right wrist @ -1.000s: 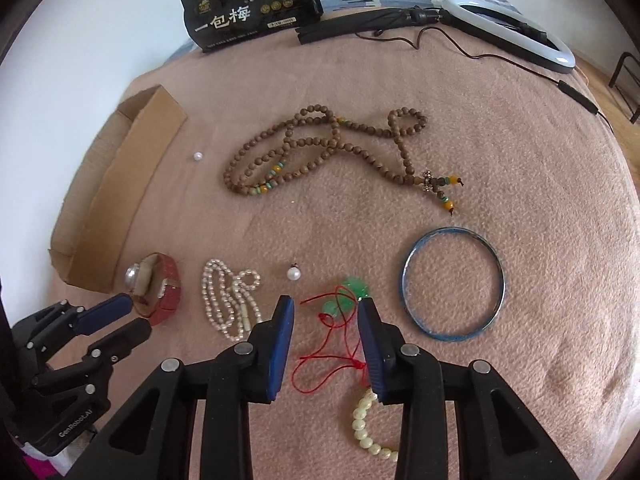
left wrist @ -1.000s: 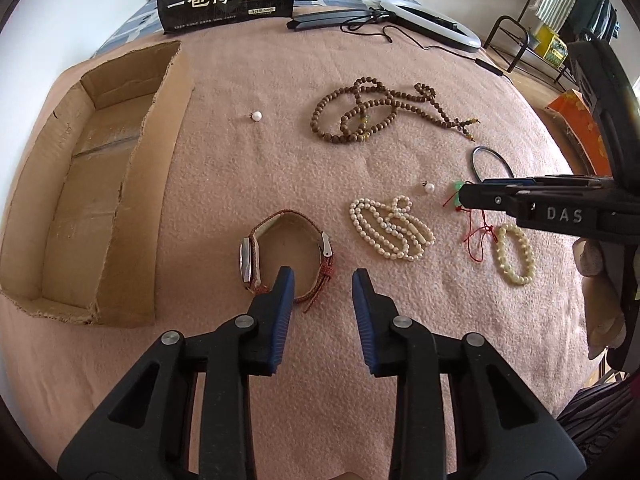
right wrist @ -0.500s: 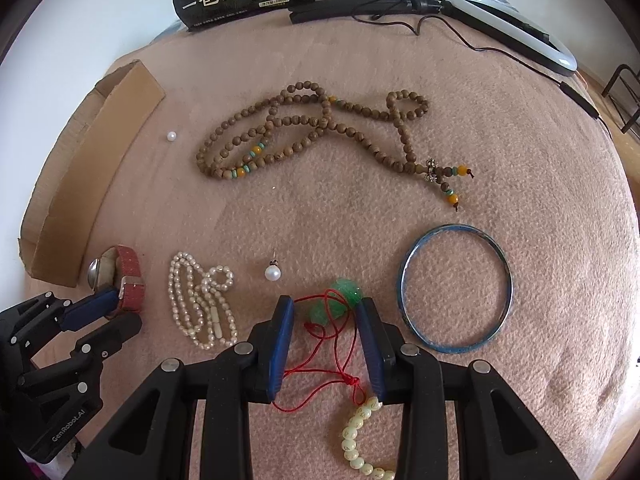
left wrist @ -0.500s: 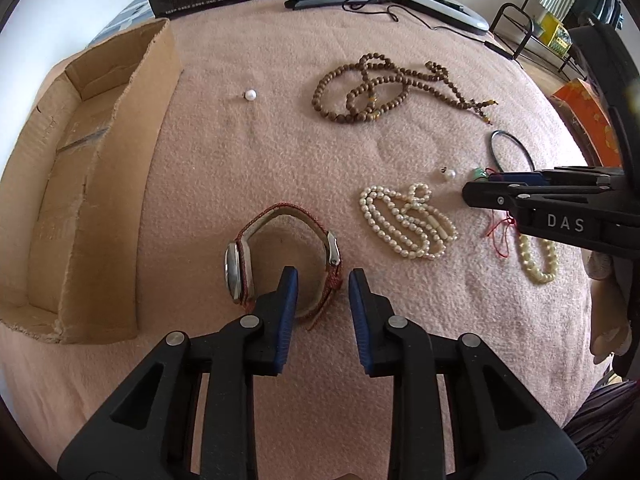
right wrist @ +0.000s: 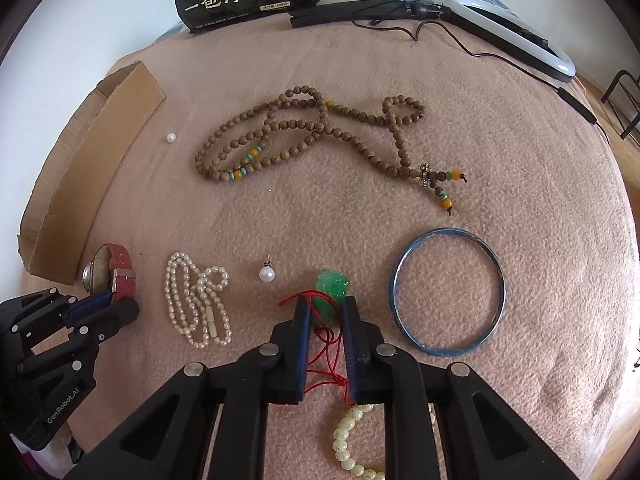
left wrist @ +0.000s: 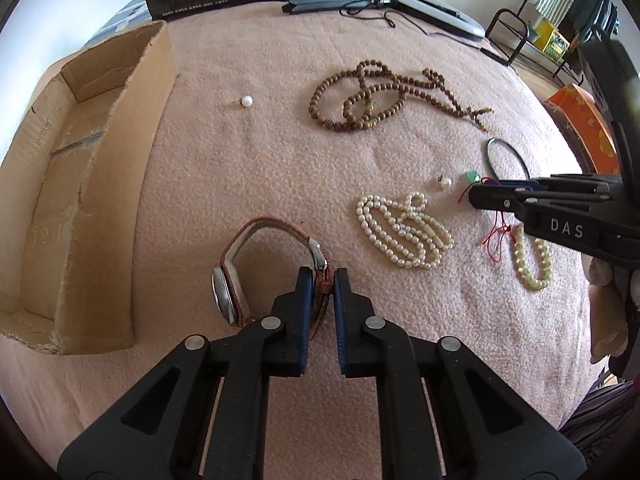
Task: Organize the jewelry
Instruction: 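Carry the watch with the left tool while the right tool carries the pendant over the cardboard box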
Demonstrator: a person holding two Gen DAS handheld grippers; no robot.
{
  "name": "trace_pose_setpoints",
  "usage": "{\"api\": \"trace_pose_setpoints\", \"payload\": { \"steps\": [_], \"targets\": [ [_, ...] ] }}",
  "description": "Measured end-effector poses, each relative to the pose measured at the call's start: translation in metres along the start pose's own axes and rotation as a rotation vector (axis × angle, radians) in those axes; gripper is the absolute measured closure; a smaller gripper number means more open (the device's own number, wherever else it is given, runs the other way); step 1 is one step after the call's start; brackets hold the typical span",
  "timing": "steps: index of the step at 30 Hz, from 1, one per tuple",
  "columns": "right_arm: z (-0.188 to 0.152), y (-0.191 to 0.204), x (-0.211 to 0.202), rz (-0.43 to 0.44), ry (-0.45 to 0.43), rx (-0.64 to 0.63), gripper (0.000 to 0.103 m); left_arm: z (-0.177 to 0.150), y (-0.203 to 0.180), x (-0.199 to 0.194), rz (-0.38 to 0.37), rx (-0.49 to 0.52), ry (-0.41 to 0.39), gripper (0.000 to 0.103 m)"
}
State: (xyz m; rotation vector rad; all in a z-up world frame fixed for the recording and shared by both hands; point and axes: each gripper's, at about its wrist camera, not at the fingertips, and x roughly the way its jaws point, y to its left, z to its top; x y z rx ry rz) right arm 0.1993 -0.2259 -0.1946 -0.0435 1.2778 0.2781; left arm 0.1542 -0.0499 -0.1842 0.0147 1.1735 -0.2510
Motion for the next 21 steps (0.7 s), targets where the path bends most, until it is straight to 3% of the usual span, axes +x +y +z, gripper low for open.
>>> {"api": "trace_pose_setpoints", "payload": {
  "steps": [14,21],
  "targets": [
    [-0.008,0.002,-0.049,0.021,-0.111,-0.016,0.091,0.006,-0.003,-0.033,-0.064,-0.036,-0.068,0.096],
    [-0.001,0.008,-0.084,0.040,-0.200,-0.005,0.091,0.017,-0.002,-0.064,-0.087,-0.059,-0.148,0.096]
  ]
}}
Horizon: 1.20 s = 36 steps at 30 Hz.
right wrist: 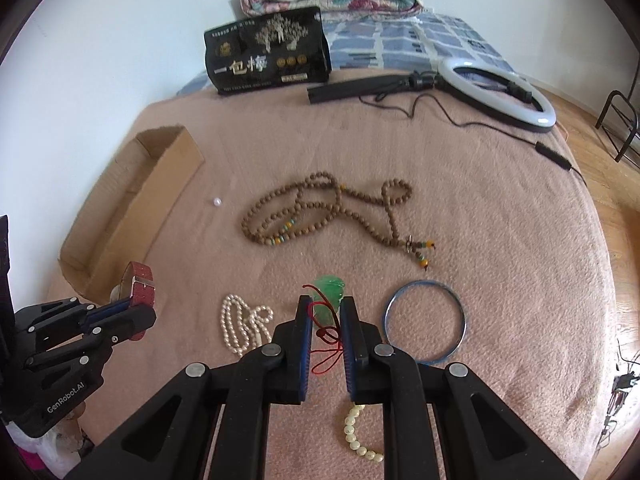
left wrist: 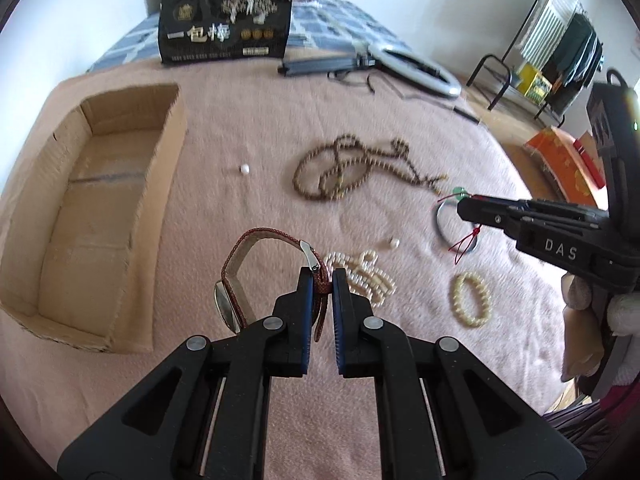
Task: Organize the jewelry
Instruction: 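Carry the watch with the left tool while the right tool carries the pendant over the cardboard box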
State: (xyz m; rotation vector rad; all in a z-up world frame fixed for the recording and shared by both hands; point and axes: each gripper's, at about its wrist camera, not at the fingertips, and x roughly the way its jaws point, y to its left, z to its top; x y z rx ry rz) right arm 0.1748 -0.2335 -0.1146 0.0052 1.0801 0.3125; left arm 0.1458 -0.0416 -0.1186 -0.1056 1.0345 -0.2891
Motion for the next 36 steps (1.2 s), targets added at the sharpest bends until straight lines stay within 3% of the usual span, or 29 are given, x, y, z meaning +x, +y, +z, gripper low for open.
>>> {"api": "trace_pose_setpoints", "payload": {
  "steps": [15,21,27,36],
  "targets": [
    [0.026,0.038,-0.050,0.065,-0.156,-0.049,0.091,0.029,0.035,-0.064,0.012,-0.070,-0.174,0.096],
    [0.039,0.068,-0.051,0.103,-0.174,-0.101,0.091,0.037,0.055,-0.077,0.041,-0.078,-0.184,0.096],
    [0.053,0.105,-0.045,0.128,-0.179,-0.174,0.091,0.043,0.087,-0.093,0.124,-0.067,-0.219,0.096],
    [0.077,0.154,-0.018,0.195,-0.170,-0.224,0.091,0.037,0.143,-0.090,0.176,-0.153,-0.201,0.096]
  ]
}}
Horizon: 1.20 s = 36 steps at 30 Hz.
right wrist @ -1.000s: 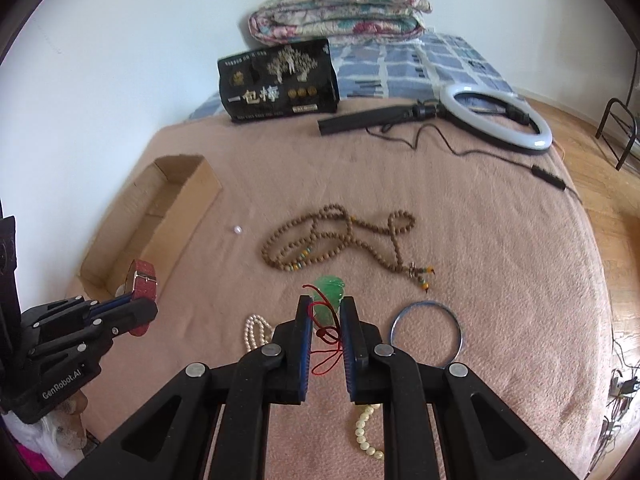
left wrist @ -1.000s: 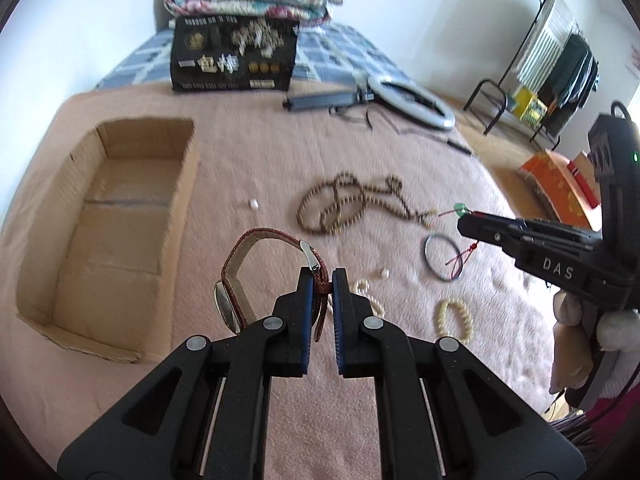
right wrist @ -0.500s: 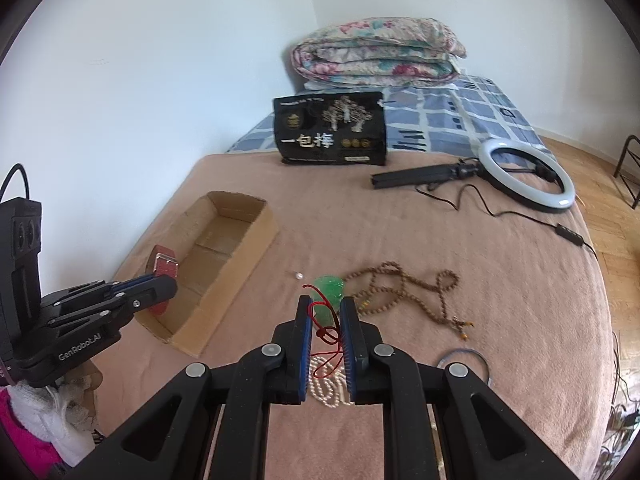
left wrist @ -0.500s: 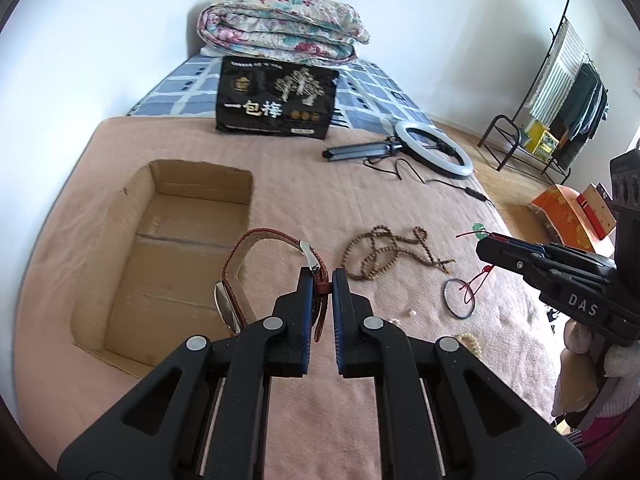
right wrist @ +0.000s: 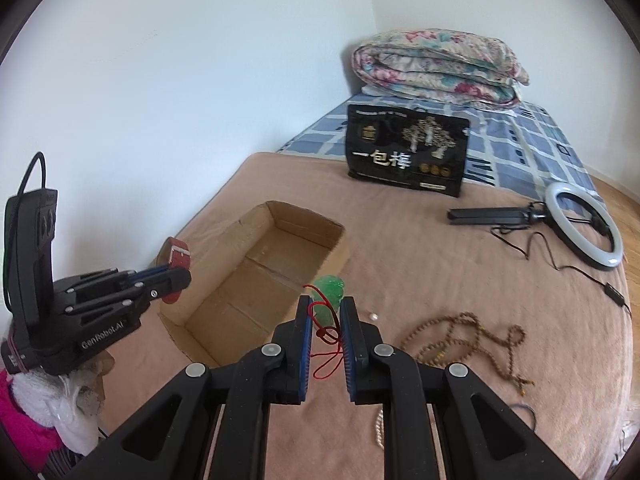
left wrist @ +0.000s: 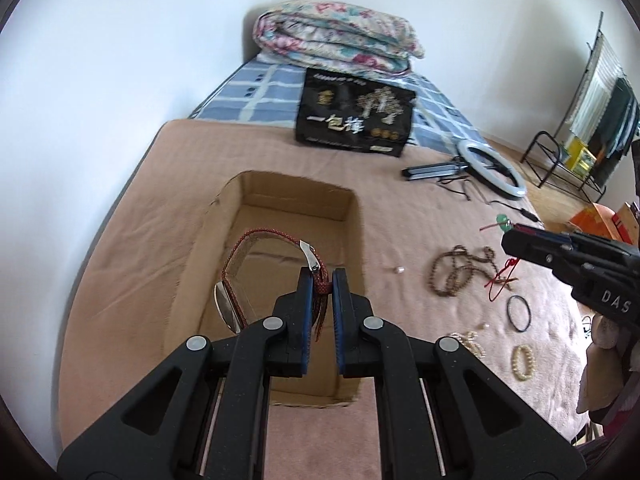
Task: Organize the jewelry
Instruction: 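Carry the watch with the left tool while the right tool carries the pendant over the cardboard box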
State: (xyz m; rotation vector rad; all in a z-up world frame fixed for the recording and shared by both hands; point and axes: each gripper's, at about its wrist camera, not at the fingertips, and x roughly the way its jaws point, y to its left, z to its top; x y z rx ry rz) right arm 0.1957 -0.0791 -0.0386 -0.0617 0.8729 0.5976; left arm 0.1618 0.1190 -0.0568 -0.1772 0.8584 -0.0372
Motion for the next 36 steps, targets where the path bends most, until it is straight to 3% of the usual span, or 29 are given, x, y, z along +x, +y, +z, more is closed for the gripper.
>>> {"api": "trace_pose_setpoints", "payload": {
  "steps": [9,17,36],
  "targets": [
    [0.015,0.030,0.054,0.054,0.033,0.000,0.091,-0.005,0.025,0.019,0.024,-0.039,0.041,0.096],
    [0.016,0.040,0.098,0.046,0.085,0.010,0.091,-0.014,0.035,0.037,0.047,-0.043,0.085,0.096],
    [0.014,0.041,0.140,-0.009,0.136,-0.008,0.091,-0.023,0.041,0.054,0.073,-0.036,0.124,0.096]
  ]
}}
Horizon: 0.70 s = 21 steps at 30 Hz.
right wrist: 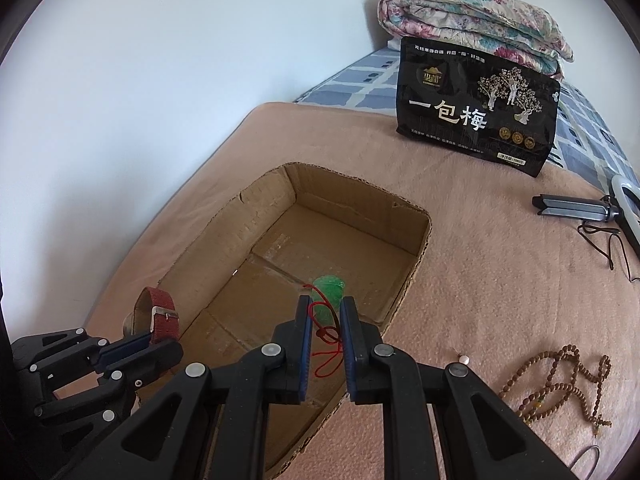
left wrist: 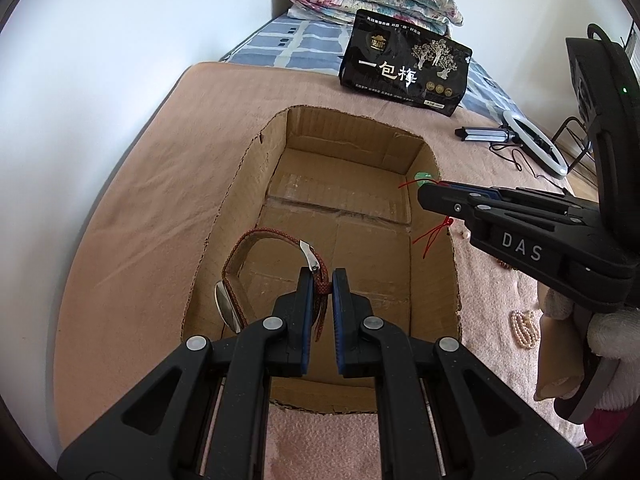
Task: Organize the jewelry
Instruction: 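Carry the watch with the left tool while the right tool carries the pendant over the cardboard box, then open the left tool dropping the watch while the right tool releases the pendant into the box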
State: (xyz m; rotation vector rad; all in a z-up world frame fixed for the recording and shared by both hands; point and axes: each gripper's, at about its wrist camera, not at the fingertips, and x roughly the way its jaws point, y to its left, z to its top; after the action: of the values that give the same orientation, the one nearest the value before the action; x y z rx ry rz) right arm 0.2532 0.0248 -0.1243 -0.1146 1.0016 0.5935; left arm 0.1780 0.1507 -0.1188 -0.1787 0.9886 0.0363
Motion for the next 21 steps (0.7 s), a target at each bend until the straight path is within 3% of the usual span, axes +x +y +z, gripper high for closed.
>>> {"api": "trace_pose_setpoints", "payload": {
  "steps": [21],
  "targets": [
    [0.0009,0.0004,0.0018,0.013,0.007,-0.010,0.091,0.0008,0.0017,0.0023,0.011,-0.001,0.003,0.095]
  ]
}}
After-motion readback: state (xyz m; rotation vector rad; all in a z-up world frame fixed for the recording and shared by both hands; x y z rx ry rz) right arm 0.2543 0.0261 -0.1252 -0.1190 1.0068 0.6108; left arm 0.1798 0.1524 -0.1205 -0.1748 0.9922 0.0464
